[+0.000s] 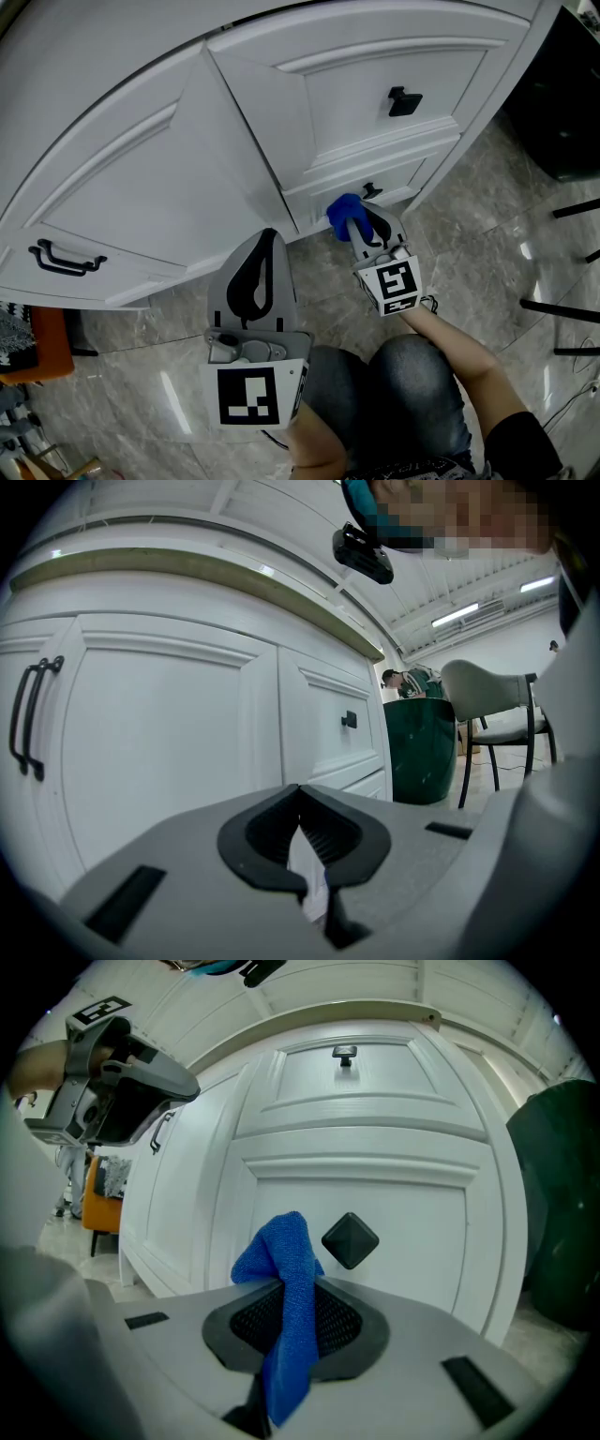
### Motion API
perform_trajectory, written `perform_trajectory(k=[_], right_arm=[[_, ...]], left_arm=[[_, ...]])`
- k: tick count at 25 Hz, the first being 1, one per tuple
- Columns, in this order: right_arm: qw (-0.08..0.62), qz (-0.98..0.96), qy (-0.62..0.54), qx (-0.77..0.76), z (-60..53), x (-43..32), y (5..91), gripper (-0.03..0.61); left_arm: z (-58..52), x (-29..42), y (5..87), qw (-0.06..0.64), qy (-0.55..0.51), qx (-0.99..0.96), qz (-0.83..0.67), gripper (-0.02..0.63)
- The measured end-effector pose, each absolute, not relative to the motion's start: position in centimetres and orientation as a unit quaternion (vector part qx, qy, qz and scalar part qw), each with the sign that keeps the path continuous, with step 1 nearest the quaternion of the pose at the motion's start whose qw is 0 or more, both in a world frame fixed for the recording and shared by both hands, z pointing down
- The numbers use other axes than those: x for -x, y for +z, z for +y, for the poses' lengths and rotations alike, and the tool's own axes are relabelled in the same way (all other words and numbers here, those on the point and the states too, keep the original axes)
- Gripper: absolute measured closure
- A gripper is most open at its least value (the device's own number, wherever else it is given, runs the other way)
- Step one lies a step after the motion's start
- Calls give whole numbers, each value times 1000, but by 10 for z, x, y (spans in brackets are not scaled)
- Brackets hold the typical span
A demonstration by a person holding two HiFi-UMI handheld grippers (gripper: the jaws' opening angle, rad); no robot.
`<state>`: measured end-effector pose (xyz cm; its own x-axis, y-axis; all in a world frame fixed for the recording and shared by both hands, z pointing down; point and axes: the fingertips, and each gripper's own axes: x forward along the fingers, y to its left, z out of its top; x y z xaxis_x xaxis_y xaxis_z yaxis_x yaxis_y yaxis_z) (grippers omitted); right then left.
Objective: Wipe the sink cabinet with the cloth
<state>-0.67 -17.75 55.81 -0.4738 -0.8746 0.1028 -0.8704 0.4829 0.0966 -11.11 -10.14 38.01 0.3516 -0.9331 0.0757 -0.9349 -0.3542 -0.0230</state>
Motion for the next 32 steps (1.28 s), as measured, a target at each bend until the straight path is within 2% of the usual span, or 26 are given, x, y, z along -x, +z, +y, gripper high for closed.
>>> perform_trajectory(k=[32], right_arm=[[68,-818,-51,-569,-192,-63,568,520]], left_arm=[[-100,103,378,8,46,-822,-567,609]])
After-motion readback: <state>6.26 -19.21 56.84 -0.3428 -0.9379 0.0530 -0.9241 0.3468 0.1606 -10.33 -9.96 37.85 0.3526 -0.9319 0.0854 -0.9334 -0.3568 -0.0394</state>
